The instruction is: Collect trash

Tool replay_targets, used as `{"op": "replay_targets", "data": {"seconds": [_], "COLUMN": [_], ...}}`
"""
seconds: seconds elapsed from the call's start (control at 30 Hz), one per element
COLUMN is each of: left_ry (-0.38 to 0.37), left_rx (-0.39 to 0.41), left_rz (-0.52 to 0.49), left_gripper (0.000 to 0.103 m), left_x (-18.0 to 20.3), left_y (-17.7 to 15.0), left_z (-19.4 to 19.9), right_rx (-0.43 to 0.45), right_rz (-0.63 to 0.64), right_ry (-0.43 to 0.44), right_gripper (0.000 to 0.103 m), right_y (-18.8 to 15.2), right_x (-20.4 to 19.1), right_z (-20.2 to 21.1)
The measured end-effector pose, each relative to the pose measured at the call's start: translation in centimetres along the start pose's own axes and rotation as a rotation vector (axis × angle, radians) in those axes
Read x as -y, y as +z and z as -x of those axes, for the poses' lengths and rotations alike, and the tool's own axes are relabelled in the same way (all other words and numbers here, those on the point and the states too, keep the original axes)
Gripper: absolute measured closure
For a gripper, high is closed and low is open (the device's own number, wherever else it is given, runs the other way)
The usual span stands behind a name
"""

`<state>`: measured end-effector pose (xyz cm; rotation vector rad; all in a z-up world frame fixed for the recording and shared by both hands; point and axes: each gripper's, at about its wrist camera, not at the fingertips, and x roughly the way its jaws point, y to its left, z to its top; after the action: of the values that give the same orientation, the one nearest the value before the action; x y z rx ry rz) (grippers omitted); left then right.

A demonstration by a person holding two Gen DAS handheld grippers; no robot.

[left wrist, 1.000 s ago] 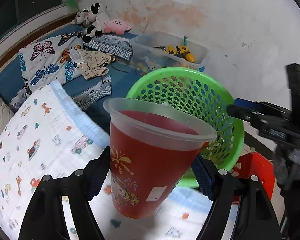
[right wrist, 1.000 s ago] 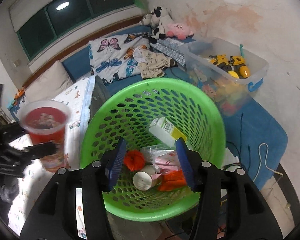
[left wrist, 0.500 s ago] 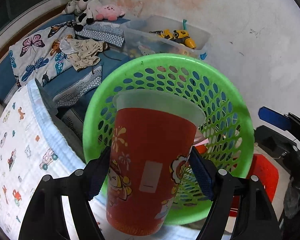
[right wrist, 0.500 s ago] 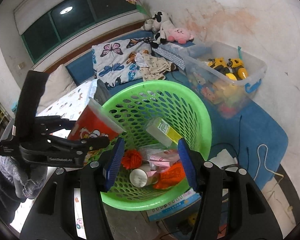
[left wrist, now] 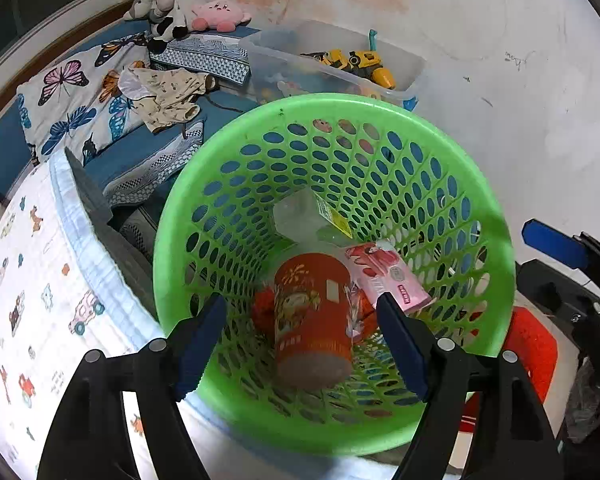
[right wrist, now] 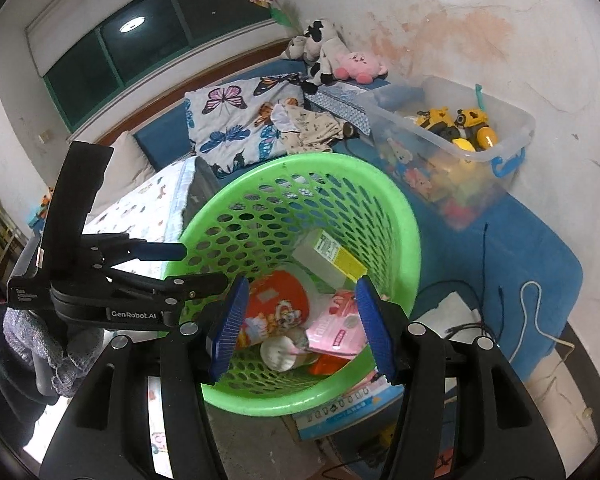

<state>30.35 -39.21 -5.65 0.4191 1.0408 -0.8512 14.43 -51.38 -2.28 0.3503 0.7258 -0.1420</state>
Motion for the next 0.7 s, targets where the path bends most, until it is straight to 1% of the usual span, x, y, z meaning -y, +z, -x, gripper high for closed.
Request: {"op": "replay_targets", "data": {"seconds": [0.1, 0.2, 0.27, 0.33, 0.37, 0.47, 0.5, 0.57, 0.7], "left_ry": [0.004, 0.011, 0.027, 0.029, 0.040, 0.058, 0.078, 0.079, 0.118], "left_rx": [0.027, 0.057, 0.080, 0.103, 0.117, 0.153, 0.168, 0.191, 0.248], "left_rz": [0.013, 0.037, 0.048, 0.061, 0.069, 0.087, 0.095, 0.105, 0.131], "left_gripper": [0.027, 0.025, 0.023, 0.022, 0.020, 0.018, 0.017, 0.015, 0.012], "left_x": [-0.4, -1.1, -1.7, -2.2, -2.5, -3.0, -3.1, -3.5, -4.1], "left_y": [-0.6, -1.4, -2.2, -3.1, -3.6, -5.1, -5.6, -6.7, -9.5], "left_z": [1.3, 2.8, 4.0, 5.3, 6.0, 8.0, 8.8, 10.0, 12.9], "right_rx": [-0.004, -0.002, -0.001, -0.002, -0.002, -0.012, -0.012, -0.015, -0.023], "right_rz": [0.007, 0.025, 0.033, 0.035, 0.038, 0.049, 0.056, 0.073, 0.081], "right_ry": [0.006, 0.001, 0.005, 0.010, 0.013, 0.016, 0.016, 0.013, 0.034], "right_gripper": [0.044, 0.043, 0.040, 0.039, 0.039, 0.034, 0.033, 0.031, 0.026], "right_y": [-0.4, -0.8, -1.2, -1.6, -1.8, -2.5, -2.8, -3.4, -4.6], "right_x": [-0.6, -1.4, -2.1, -2.7, -3.1, -4.4, -4.8, -5.8, -7.8], "right_z": [0.2, 0.5, 0.8, 1.1, 1.1, 1.4, 1.5, 1.7, 2.0]}}
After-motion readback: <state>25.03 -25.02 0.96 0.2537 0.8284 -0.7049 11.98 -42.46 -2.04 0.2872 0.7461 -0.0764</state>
